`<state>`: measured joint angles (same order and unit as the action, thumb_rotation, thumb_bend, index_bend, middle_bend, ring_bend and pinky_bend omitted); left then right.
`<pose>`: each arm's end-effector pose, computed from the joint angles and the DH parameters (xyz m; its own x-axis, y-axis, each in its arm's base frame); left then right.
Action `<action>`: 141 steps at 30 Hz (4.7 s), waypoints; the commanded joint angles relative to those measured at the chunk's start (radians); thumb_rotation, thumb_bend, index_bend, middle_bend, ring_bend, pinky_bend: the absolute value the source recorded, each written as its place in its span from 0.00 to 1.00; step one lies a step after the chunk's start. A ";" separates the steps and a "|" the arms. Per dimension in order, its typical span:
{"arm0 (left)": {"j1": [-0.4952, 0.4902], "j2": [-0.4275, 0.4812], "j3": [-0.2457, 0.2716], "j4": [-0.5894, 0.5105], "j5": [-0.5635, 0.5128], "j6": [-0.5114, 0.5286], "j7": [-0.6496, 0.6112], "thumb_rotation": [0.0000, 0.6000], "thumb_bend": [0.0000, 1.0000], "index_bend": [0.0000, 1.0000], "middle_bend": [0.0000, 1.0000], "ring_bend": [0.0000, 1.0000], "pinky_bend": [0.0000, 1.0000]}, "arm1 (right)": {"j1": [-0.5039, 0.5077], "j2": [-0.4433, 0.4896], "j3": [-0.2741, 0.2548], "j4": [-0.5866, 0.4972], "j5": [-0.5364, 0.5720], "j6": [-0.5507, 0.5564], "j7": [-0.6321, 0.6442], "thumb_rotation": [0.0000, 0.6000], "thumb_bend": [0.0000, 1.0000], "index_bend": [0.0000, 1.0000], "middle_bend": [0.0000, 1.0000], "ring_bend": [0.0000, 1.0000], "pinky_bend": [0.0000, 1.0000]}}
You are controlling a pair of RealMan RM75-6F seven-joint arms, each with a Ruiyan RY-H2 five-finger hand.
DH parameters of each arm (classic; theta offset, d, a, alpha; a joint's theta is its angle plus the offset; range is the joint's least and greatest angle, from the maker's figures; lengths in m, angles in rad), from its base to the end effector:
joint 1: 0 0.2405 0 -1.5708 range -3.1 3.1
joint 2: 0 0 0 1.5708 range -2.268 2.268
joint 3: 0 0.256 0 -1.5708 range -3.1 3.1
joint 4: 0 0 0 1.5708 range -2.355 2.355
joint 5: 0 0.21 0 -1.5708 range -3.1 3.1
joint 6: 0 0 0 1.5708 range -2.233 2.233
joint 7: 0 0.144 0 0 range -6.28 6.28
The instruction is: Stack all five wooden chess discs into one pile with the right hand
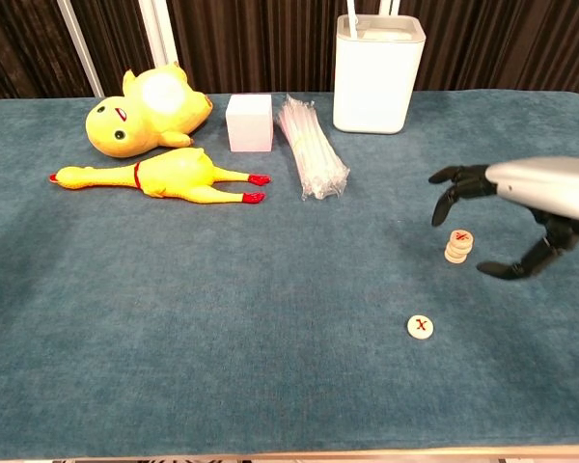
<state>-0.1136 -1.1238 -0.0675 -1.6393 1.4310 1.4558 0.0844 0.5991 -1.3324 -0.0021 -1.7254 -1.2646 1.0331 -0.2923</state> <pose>-0.3088 0.1929 0.1571 0.4350 0.0085 0.9004 0.9000 0.0282 -0.4350 -0.1896 -0.2715 0.0211 0.4747 -0.3494 0.8078 -0.8541 -0.4043 0.3271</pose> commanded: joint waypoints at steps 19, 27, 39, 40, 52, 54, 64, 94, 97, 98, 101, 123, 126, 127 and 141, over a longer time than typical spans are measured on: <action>0.000 0.000 0.000 0.000 0.000 0.000 0.001 1.00 0.82 0.07 0.00 0.00 0.05 | -0.083 -0.180 -0.055 0.105 -0.170 0.072 0.003 1.00 0.39 0.29 0.00 0.00 0.09; 0.001 0.001 0.000 -0.001 0.000 0.000 0.000 1.00 0.82 0.07 0.00 0.00 0.05 | -0.081 -0.211 -0.043 0.152 -0.166 0.048 0.012 1.00 0.39 0.29 0.00 0.00 0.09; 0.002 0.000 0.000 -0.001 0.000 0.003 0.003 1.00 0.82 0.07 0.00 0.00 0.06 | -0.088 -0.244 -0.043 0.211 -0.190 0.040 0.040 1.00 0.39 0.36 0.00 0.00 0.09; 0.002 0.000 0.000 -0.001 0.000 0.003 0.003 1.00 0.82 0.07 0.00 0.00 0.06 | -0.089 -0.247 -0.041 0.218 -0.189 0.038 0.045 1.00 0.39 0.37 0.00 0.00 0.09; 0.003 -0.003 -0.002 0.000 0.001 0.010 0.009 1.00 0.82 0.07 0.00 0.00 0.06 | -0.088 -0.252 -0.036 0.254 -0.200 0.020 0.081 1.00 0.39 0.42 0.00 0.00 0.09; 0.003 -0.003 -0.002 0.000 0.001 0.010 0.008 1.00 0.82 0.07 0.00 0.00 0.06 | -0.087 -0.251 -0.034 0.255 -0.198 0.015 0.085 1.00 0.39 0.42 0.00 0.00 0.09; 0.003 -0.004 -0.002 0.002 0.000 0.009 0.009 1.00 0.82 0.07 0.00 0.00 0.06 | -0.084 -0.249 -0.026 0.259 -0.193 -0.001 0.088 1.00 0.39 0.43 0.00 0.00 0.09; 0.002 -0.004 -0.003 0.002 -0.001 0.008 0.011 1.00 0.82 0.07 0.00 0.00 0.06 | -0.080 -0.255 -0.013 0.264 -0.175 -0.031 0.072 1.00 0.39 0.47 0.00 0.00 0.09; 0.002 -0.005 -0.003 0.002 -0.001 0.008 0.012 1.00 0.82 0.07 0.00 0.00 0.06 | -0.080 -0.255 -0.012 0.264 -0.173 -0.034 0.072 1.00 0.39 0.47 0.00 0.00 0.09; 0.002 -0.005 -0.003 0.002 -0.001 0.008 0.012 1.00 0.82 0.07 0.00 0.00 0.06 | -0.080 -0.255 -0.012 0.264 -0.172 -0.034 0.071 1.00 0.39 0.47 0.00 0.00 0.09; 0.003 -0.005 -0.003 0.002 -0.001 0.009 0.012 1.00 0.82 0.07 0.00 0.00 0.06 | -0.079 -0.254 -0.011 0.263 -0.171 -0.035 0.070 1.00 0.39 0.48 0.00 0.00 0.09; 0.003 -0.001 -0.002 0.000 0.000 0.008 0.008 1.00 0.82 0.07 0.00 0.00 0.06 | -0.078 -0.238 -0.006 0.240 -0.167 -0.039 0.065 1.00 0.39 0.52 0.00 0.00 0.09; 0.003 -0.002 -0.002 0.000 0.000 0.008 0.008 1.00 0.82 0.07 0.00 0.00 0.06 | -0.075 -0.226 -0.001 0.227 -0.166 -0.038 0.063 1.00 0.39 0.53 0.00 0.00 0.09; 0.003 -0.002 -0.002 0.000 0.000 0.008 0.008 1.00 0.82 0.07 0.00 0.00 0.06 | -0.073 -0.219 0.002 0.219 -0.165 -0.039 0.063 1.00 0.39 0.53 0.00 0.00 0.09; 0.003 -0.001 -0.002 0.000 0.002 0.008 0.005 1.00 0.82 0.07 0.00 0.00 0.06 | -0.020 -0.066 0.101 0.099 -0.062 -0.093 0.072 1.00 0.39 0.53 0.00 0.00 0.09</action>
<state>-0.1105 -1.1246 -0.0692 -1.6397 1.4326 1.4636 0.0895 0.5696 -1.4089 0.0873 -1.6198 -1.3384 0.9499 -0.2248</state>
